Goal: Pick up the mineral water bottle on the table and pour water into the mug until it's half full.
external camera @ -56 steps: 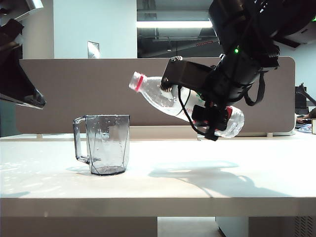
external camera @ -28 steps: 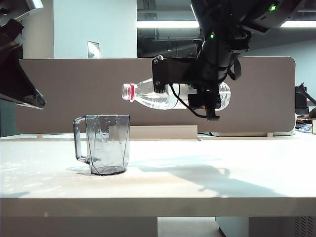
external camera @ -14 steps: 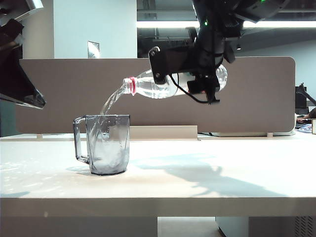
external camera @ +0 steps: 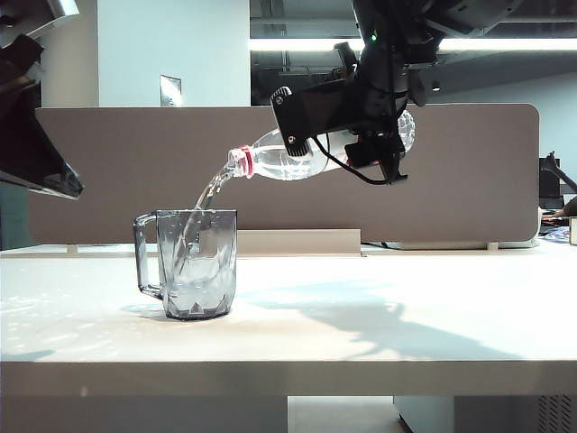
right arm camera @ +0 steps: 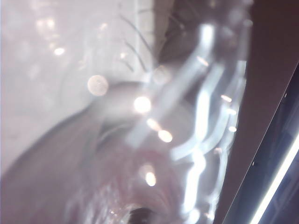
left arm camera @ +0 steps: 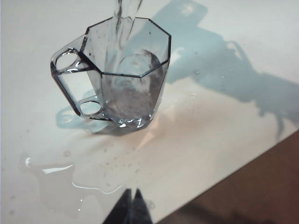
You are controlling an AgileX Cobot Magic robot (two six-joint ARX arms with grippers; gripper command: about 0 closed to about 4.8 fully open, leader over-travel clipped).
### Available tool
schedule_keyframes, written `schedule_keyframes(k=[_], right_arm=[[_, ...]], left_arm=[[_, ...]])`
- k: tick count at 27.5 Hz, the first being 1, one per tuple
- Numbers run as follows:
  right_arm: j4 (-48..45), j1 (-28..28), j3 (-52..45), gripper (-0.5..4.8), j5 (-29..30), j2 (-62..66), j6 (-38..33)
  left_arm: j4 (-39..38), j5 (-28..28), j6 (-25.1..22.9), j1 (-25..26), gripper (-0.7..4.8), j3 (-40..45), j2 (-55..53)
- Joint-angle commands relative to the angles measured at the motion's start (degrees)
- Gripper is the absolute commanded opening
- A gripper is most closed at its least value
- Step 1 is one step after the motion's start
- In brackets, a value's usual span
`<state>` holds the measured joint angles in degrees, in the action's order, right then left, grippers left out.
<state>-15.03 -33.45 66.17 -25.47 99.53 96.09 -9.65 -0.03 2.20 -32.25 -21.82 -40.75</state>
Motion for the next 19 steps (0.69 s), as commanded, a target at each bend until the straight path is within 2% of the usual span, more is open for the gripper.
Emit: schedule_keyframes(k=[1,12,15,18,19], right_arm=[[-1.9,-0.1,0.4,2.33,-0.2,-0.6,0.3],[-1.0,-0.1,0.4,2.33,0.0,-0.6,-1.7],[-0.4,-0.2,0.4,2.33,0.1,-0.6,-6.6],[0.5,-0.2,0.4,2.33,0.2,-0.6,-15.1],[1.7,-0.5,0.4,2.33,1.2,-0.6,-20.0]], left_arm=[[0.7,0.2,0.0,0.1,-0.01,-0.2,0.1],[0.7,0.2,-0.1,0.1,-0.01,-0.2,0.0],[0.7,0.2,0.0,0.1,-0.01,-0.2,0.1],[0.7,0.2,0.0,0.1,-0.01,-0.2,0.1],[0.7,0.2,-0.1,0.1,-0.01,-0.2,0.1]])
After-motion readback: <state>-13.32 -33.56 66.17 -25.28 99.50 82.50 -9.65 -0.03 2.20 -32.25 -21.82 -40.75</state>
